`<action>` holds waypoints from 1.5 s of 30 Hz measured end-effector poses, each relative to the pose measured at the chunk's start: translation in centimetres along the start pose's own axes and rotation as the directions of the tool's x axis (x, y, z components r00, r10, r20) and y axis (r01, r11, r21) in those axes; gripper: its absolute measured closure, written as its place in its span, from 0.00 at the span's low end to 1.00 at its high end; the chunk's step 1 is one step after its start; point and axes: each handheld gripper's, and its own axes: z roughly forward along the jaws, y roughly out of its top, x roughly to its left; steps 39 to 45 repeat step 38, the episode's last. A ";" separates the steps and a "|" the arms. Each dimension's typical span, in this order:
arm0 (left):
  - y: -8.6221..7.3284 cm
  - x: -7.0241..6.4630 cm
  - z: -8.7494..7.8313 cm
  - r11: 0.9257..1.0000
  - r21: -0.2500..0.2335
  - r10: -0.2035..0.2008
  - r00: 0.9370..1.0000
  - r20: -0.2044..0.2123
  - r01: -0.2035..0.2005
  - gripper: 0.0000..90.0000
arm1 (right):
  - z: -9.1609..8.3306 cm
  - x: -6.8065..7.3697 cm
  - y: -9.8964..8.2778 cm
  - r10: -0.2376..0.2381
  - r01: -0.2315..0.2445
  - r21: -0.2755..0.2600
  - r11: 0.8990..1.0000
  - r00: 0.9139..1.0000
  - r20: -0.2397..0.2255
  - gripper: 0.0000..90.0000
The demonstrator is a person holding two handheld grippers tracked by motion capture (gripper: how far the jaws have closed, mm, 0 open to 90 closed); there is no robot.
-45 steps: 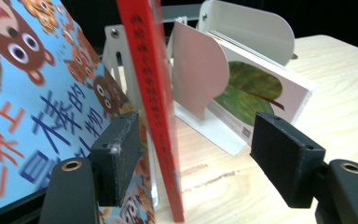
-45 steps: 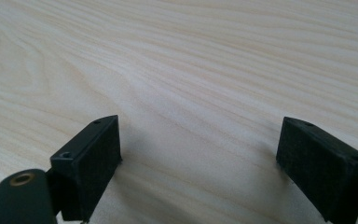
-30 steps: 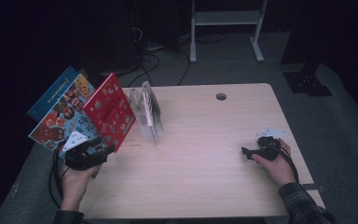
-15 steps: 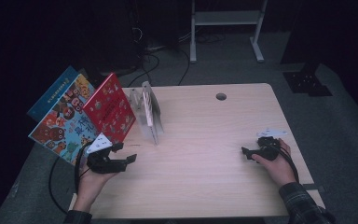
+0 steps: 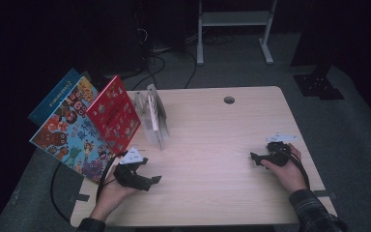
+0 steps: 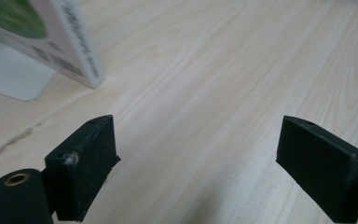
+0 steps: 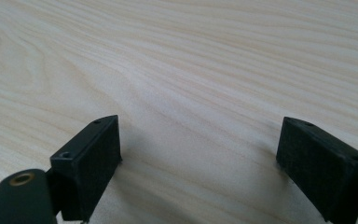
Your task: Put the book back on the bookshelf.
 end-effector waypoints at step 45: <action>-1.3 -2.2 4.8 0.984 0.113 0.133 0.991 0.017 -0.134 0.00 | 0.0 0.0 0.0 0.000 0.000 0.000 1.000 1.000 0.000 0.14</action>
